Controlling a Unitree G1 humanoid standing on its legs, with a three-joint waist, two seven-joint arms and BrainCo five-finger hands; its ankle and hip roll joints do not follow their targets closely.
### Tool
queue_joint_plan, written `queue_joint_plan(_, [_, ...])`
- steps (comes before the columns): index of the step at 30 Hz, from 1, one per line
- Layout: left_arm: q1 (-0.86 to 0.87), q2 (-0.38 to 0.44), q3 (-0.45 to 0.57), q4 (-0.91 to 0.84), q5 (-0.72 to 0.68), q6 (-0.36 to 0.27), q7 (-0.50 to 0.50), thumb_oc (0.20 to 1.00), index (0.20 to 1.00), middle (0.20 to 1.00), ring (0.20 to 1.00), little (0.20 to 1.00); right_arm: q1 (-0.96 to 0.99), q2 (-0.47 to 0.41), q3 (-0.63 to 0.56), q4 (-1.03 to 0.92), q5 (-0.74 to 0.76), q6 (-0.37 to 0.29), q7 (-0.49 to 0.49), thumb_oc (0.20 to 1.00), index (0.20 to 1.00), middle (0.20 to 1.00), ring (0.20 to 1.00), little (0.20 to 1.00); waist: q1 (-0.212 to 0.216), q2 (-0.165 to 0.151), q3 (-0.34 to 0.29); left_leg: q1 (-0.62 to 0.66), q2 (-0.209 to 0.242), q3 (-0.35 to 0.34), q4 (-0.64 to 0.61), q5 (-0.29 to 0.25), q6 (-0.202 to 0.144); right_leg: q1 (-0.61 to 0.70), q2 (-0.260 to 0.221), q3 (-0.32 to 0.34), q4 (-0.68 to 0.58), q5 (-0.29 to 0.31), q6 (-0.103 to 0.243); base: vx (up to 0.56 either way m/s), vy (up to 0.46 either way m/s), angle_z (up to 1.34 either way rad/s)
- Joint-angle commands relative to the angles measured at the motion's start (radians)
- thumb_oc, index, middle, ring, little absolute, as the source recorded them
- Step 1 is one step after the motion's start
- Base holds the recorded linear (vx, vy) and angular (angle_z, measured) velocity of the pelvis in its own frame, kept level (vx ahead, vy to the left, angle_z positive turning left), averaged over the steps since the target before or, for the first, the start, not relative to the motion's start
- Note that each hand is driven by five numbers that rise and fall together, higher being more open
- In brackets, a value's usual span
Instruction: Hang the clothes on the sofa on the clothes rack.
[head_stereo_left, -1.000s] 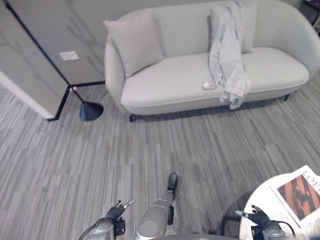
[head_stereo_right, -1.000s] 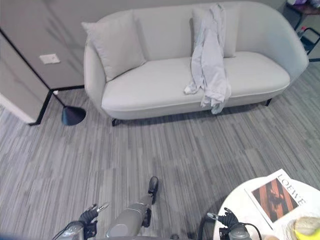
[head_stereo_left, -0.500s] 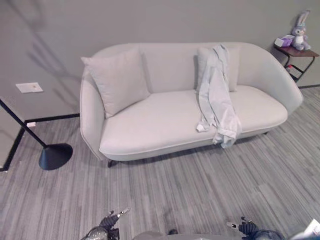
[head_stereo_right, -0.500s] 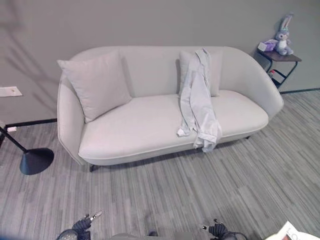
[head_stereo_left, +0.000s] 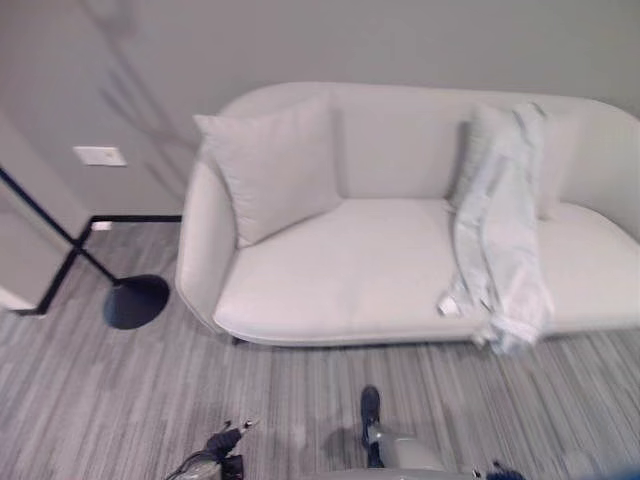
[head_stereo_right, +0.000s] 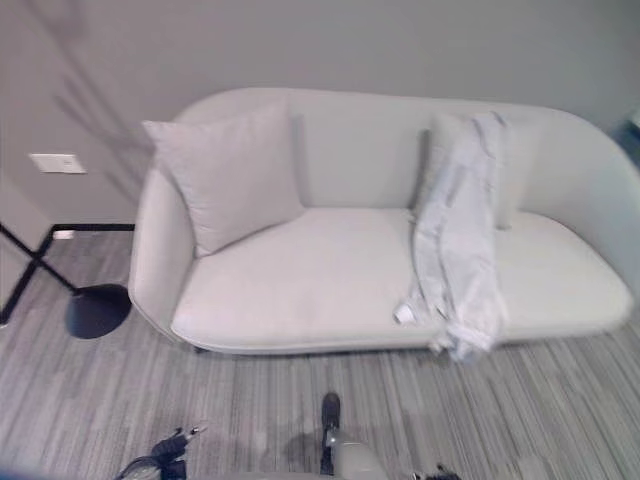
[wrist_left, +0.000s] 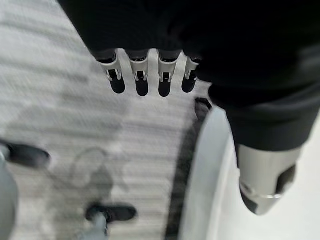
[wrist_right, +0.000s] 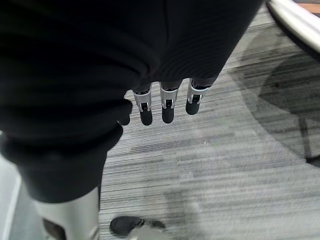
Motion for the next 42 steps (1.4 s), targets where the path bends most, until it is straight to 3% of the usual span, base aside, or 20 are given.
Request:
queue_joint_plan(1, [-0.040,0.058,-0.022,-0.049,0.030,-0.028,0.011,1.000,1.000,1.000,1.000,1.000,-0.033,-0.063,0.000,0.022,0.019,-0.011,-0.017,1.000,1.000,1.000,1.000,1.000,-0.010,0.002,0.018,-0.102,0.176,-0.060,-0.023,0.093,-0.090,0.057,-0.040,-0.023,-0.022,-0.102,0.157,0.28,-0.408,0.45])
queue_joint_plan(4, [-0.056,0.063,-0.037,-0.068,0.031,-0.021,0.012,1.000,1.000,1.000,1.000,1.000,-0.043,-0.075,0.001,0.001,0.038,-0.018,-0.024,1.000,1.000,1.000,1.000,1.000,-0.010,-0.008,0.038,-0.179,0.168,-0.058,0.144,0.131,-0.103,0.105,-0.034,-0.041,-0.016,-0.141,0.133,0.10,-0.208,0.49])
queue_joint_plan(6, [-0.072,0.067,-0.042,-0.071,0.033,-0.017,0.017,1.000,1.000,1.000,1.000,1.000,-0.061,-0.082,0.005,-0.019,0.049,-0.017,-0.033,1.000,1.000,1.000,1.000,1.000,-0.012,-0.024,0.060,-0.248,0.161,-0.020,0.241,0.162,-0.098,0.125,-0.043,-0.043,-0.010,-0.157,0.120,0.00,-0.090,0.37])
queue_joint_plan(7, [-0.079,0.068,-0.042,-0.073,0.033,-0.016,0.019,1.000,1.000,1.000,1.000,1.000,-0.068,-0.081,0.010,-0.027,0.049,-0.017,-0.034,1.000,1.000,1.000,1.000,1.000,-0.010,-0.029,0.062,-0.268,0.163,0.015,0.225,0.139,-0.089,0.137,-0.049,-0.049,-0.013,-0.167,0.119,0.04,-0.046,0.21])
queue_joint_plan(8, [-0.090,0.064,-0.042,-0.075,0.031,-0.017,0.019,1.000,1.000,1.000,1.000,1.000,-0.069,-0.082,0.009,-0.041,0.052,-0.020,-0.034,1.000,1.000,1.000,1.000,1.000,-0.003,-0.037,0.055,-0.290,0.129,0.059,0.141,0.070,-0.070,0.158,-0.059,-0.057,-0.025,-0.174,0.123,0.04,0.011,-0.12])
queue_joint_plan(10, [-0.086,0.058,-0.044,-0.071,0.034,-0.019,0.015,1.000,1.000,1.000,1.000,1.000,-0.072,-0.083,0.009,-0.048,0.053,-0.025,-0.034,1.000,1.000,1.000,1.000,1.000,0.000,-0.019,0.048,-0.312,0.074,0.095,0.032,0.089,-0.051,0.149,-0.050,-0.058,-0.014,-0.180,0.124,0.03,0.060,-0.03])
queue_joint_plan(12, [-0.082,0.051,-0.045,-0.068,0.046,-0.022,0.012,1.000,1.000,1.000,1.000,1.000,-0.069,-0.080,0.005,-0.063,0.041,-0.027,-0.036,1.000,1.000,1.000,1.000,1.000,-0.006,0.000,0.043,-0.283,0.070,0.123,-0.034,0.103,-0.040,0.143,-0.039,-0.051,-0.002,-0.186,0.130,0.00,0.100,-0.09])
queue_joint_plan(16, [-0.076,0.053,-0.046,-0.072,0.053,-0.024,0.007,1.000,1.000,1.000,1.000,1.000,-0.064,-0.060,0.014,-0.080,0.025,-0.023,-0.034,1.000,1.000,1.000,1.000,1.000,-0.015,0.009,0.032,-0.239,0.051,0.121,-0.112,0.129,-0.025,0.111,-0.044,-0.037,0.016,-0.158,0.141,-0.01,0.119,-0.44])
queue_joint_plan(24, [-0.073,0.062,-0.038,-0.055,0.063,-0.023,-0.002,1.000,1.000,1.000,1.000,1.000,-0.074,-0.050,0.016,-0.090,0.001,-0.020,-0.031,1.000,1.000,1.000,1.000,1.000,-0.007,0.012,0.064,-0.231,0.028,0.164,-0.113,0.120,0.000,0.037,-0.079,-0.018,0.126,-0.141,0.181,-0.07,0.101,-0.26])
queue_joint_plan(27, [-0.069,0.065,-0.048,-0.043,0.086,-0.021,-0.010,1.000,1.000,1.000,1.000,1.000,-0.061,-0.050,0.006,-0.108,-0.002,-0.020,-0.032,1.000,1.000,1.000,1.000,1.000,-0.012,0.018,0.072,-0.223,0.046,0.185,-0.113,0.120,-0.003,0.054,-0.112,-0.024,0.144,-0.145,0.189,-0.08,-0.009,-0.37])
queue_joint_plan(29, [-0.066,0.064,-0.046,-0.048,0.083,-0.019,-0.012,1.000,1.000,1.000,1.000,1.000,-0.064,-0.049,-0.002,-0.117,-0.009,-0.020,-0.032,1.000,1.000,1.000,1.000,1.000,-0.001,0.027,0.056,-0.234,0.075,0.200,-0.113,0.121,-0.013,0.099,-0.185,-0.027,0.126,-0.126,0.190,-0.08,-0.189,-0.12])
queue_joint_plan(30, [-0.067,0.071,-0.046,-0.056,0.082,-0.016,-0.010,1.000,1.000,1.000,1.000,1.000,-0.076,-0.048,0.006,-0.127,-0.023,-0.020,-0.030,1.000,1.000,1.000,1.000,1.000,0.016,0.023,0.041,-0.245,0.096,0.213,-0.113,0.125,-0.020,0.123,-0.243,-0.043,0.110,-0.096,0.196,-0.07,-0.274,-0.01])
queue_joint_plan(32, [-0.063,0.076,-0.042,-0.062,0.081,-0.015,-0.008,1.000,1.000,1.000,1.000,1.000,-0.079,-0.046,0.012,-0.143,-0.031,-0.020,-0.026,1.000,1.000,1.000,1.000,1.000,0.026,0.017,0.035,-0.246,0.107,0.221,-0.113,0.125,-0.025,0.133,-0.269,-0.047,0.102,-0.076,0.201,-0.03,-0.222,-0.23])
queue_joint_plan(33, [-0.058,0.083,-0.034,-0.068,0.080,-0.015,-0.004,1.000,1.000,1.000,1.000,1.000,-0.083,-0.046,0.018,-0.158,-0.042,-0.018,-0.019,1.000,1.000,1.000,1.000,1.000,0.040,0.004,0.023,-0.250,0.128,0.231,-0.113,0.125,-0.035,0.141,-0.320,-0.052,0.090,-0.029,0.215,-0.01,-0.164,-0.51])
queue_joint_plan(34, [-0.058,0.083,-0.034,-0.068,0.080,-0.014,-0.004,1.000,1.000,1.000,1.000,1.000,-0.083,-0.046,0.018,-0.158,-0.042,-0.018,-0.019,1.000,1.000,1.000,1.000,1.000,0.041,0.004,0.023,-0.249,0.128,0.231,-0.113,0.125,-0.035,0.143,-0.320,-0.051,0.089,-0.029,0.215,0.00,-0.273,-0.47])
queue_joint_plan(36, [-0.055,0.097,-0.025,-0.076,0.065,-0.015,0.003,1.000,1.000,1.000,1.000,1.000,-0.091,-0.047,0.025,-0.171,-0.045,-0.016,-0.015,1.000,1.000,1.000,1.000,1.000,0.058,-0.020,0.007,-0.257,0.163,0.247,-0.113,0.124,-0.060,0.152,-0.382,-0.053,0.045,0.041,0.244,0.04,-0.419,-0.34])
queue_joint_plan(38, [-0.053,0.103,-0.019,-0.086,0.054,-0.020,0.011,1.000,1.000,1.000,1.000,1.000,-0.092,-0.050,0.023,-0.176,-0.044,-0.014,-0.012,1.000,1.000,1.000,1.000,1.000,0.063,-0.030,0.001,-0.256,0.197,0.250,-0.113,0.124,-0.088,0.140,-0.402,-0.044,0.004,0.068,0.262,0.08,-0.455,-0.21])
queue_joint_plan(42, [-0.065,0.109,-0.022,-0.076,0.033,-0.024,0.022,1.000,1.000,1.000,1.000,1.000,-0.103,-0.057,0.027,-0.189,-0.034,-0.013,-0.014,1.000,1.000,1.000,1.000,1.000,0.051,-0.033,0.016,-0.246,0.255,0.235,-0.113,0.128,-0.138,0.106,-0.382,0.012,-0.014,0.058,0.277,0.07,-0.357,-0.02])
